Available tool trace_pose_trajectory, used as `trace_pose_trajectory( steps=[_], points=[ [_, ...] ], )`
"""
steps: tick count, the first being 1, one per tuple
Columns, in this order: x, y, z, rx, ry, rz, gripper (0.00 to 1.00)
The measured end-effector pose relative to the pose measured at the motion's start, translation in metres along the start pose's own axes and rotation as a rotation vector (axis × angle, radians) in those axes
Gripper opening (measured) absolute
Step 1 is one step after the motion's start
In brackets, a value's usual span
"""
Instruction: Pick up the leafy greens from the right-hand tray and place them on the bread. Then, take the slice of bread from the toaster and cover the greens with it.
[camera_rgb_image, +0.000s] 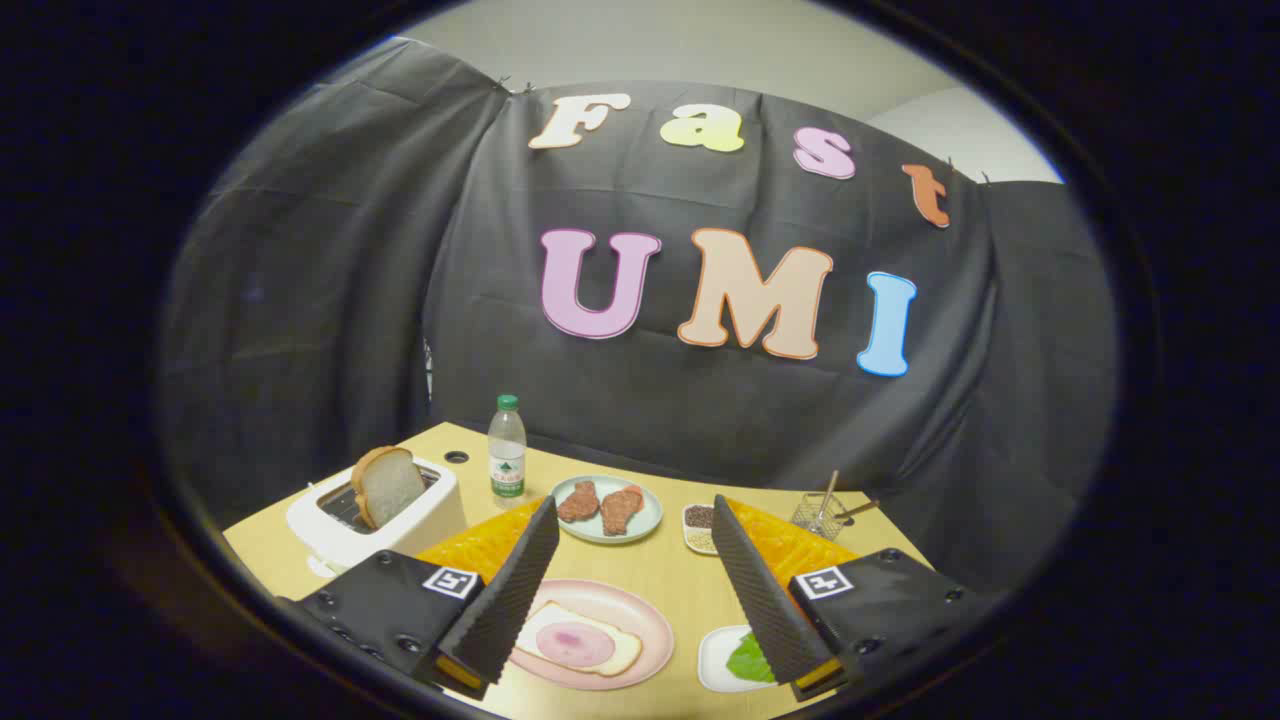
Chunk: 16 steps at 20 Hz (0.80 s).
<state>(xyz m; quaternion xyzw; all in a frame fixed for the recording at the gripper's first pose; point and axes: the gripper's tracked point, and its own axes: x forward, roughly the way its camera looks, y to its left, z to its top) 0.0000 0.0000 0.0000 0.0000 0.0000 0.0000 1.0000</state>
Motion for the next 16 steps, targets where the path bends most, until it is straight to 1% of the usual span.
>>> trace_pose_trajectory(
  steps=[11, 16],
  points=[
    [0.004, -0.051, -0.009, 0.059, 0.028, -0.046, 0.98],
    [0.003, -0.083, -0.023, 0.108, 0.051, -0.075, 0.98]
  ],
)
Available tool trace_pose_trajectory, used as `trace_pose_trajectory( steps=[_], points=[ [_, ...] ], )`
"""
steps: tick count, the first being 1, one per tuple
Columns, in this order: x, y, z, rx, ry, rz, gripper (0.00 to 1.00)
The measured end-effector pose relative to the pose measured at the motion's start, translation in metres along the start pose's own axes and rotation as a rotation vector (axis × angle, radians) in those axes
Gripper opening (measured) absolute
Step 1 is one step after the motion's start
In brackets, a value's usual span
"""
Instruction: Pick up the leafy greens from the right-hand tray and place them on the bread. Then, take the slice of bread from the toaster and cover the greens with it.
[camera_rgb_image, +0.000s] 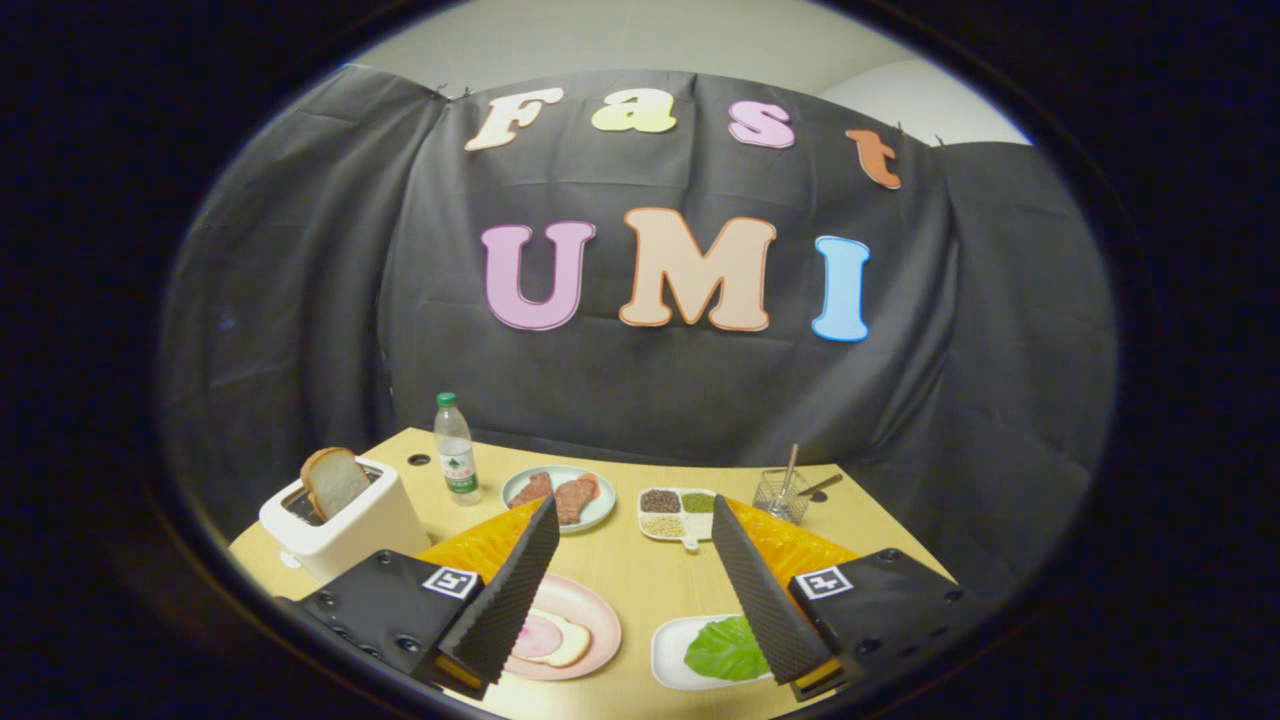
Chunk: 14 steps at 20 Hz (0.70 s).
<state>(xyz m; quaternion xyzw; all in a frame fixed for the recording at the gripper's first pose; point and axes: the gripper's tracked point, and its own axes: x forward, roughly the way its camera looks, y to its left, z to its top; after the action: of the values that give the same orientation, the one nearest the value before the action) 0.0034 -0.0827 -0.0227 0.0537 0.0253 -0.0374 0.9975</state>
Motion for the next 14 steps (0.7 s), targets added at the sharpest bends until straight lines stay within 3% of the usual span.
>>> trace_pose_trajectory(
  steps=[6, 14],
  points=[
    [0.002, -0.044, -0.029, 0.096, 0.072, -0.041, 0.98],
    [0.011, -0.101, -0.086, 0.368, 0.179, -0.081, 0.96]
  ],
)
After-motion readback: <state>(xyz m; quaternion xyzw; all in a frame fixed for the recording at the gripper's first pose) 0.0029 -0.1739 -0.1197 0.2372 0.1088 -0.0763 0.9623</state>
